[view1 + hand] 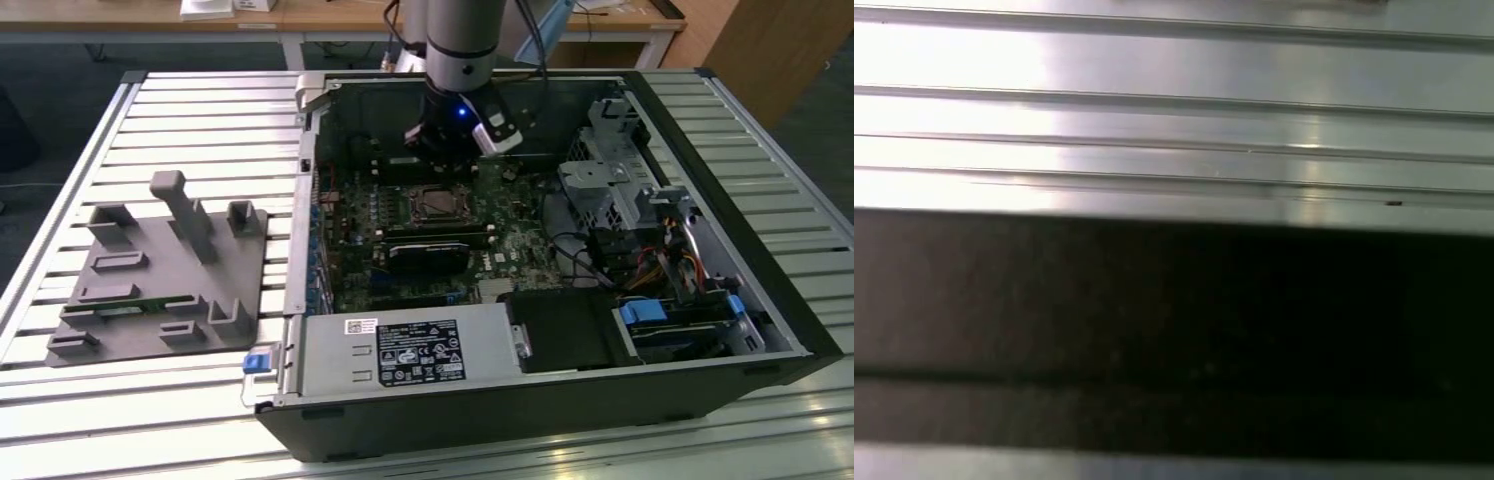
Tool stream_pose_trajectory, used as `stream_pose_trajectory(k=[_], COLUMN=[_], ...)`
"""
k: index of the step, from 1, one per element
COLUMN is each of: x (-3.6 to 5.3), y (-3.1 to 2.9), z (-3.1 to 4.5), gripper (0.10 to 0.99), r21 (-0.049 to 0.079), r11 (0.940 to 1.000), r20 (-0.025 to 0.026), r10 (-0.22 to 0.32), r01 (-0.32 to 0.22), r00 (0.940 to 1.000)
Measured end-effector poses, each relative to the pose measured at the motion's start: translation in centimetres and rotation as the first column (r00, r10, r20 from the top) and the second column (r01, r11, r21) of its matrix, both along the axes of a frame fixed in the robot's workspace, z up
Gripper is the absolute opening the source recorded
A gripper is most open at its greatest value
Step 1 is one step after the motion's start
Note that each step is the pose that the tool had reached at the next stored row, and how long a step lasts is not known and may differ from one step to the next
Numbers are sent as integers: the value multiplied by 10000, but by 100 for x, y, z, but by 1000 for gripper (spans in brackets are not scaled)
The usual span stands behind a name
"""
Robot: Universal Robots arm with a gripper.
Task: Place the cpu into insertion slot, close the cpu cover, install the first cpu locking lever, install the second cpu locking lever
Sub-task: 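Install the first cpu locking lever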
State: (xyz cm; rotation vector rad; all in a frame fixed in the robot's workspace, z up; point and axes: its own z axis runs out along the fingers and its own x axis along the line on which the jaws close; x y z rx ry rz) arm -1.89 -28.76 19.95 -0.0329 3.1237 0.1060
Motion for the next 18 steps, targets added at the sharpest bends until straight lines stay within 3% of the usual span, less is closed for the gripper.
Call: stream_pose_trajectory(k=[4, 9, 11, 16, 18], x=[2, 5, 9, 7, 6], y=[3, 5, 11, 8, 7], z=[-33, -45, -9, 178, 199], gripper=[106, 106, 106, 106, 106], r21=[-99, -105, -82, -97, -97], r11=[10000, 9999, 10000, 10000, 10000], r20=[-3, -2, 14, 2, 2], r10=[1, 3, 7, 6, 7], r01=[-1, -3, -7, -6, -7], r00=[10000, 10000, 10000, 10000, 10000])
